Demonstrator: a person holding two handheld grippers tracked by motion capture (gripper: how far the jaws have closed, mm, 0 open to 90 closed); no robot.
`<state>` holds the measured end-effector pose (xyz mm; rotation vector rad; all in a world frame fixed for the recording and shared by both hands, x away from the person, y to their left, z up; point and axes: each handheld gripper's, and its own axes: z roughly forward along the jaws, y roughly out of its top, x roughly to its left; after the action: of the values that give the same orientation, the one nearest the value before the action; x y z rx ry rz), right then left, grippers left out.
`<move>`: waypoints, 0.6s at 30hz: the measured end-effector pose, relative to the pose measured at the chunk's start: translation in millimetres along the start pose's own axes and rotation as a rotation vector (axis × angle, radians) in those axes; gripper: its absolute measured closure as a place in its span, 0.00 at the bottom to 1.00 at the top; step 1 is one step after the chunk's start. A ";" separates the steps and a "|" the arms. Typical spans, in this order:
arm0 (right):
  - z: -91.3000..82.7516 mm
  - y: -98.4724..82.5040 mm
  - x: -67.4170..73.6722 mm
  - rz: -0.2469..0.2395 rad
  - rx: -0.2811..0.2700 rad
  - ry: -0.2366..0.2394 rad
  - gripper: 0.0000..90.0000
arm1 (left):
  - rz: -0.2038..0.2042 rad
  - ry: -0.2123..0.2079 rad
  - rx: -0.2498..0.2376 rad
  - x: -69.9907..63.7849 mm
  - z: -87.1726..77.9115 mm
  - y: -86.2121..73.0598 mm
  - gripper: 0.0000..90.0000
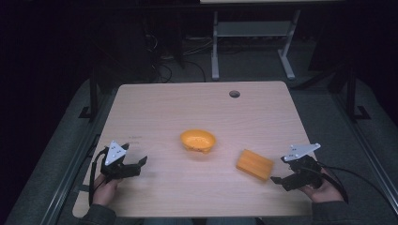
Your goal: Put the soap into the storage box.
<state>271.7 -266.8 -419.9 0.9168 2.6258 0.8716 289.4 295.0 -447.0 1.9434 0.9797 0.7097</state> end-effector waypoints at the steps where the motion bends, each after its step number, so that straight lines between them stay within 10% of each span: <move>1: 0.7 1.3 -0.5 -0.011 -0.002 0.003 0.18 | -0.001 -0.001 0.001 0.1 0.0 0.0 0.16; 18: 15.7 30.2 2.6 -0.058 0.033 0.040 0.18 | -0.012 0.001 -0.004 1.2 -0.8 0.1 0.16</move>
<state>290.6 -238.9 -414.2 0.8358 2.6942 0.8430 289.4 296.2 -446.4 1.9324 0.9892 0.7055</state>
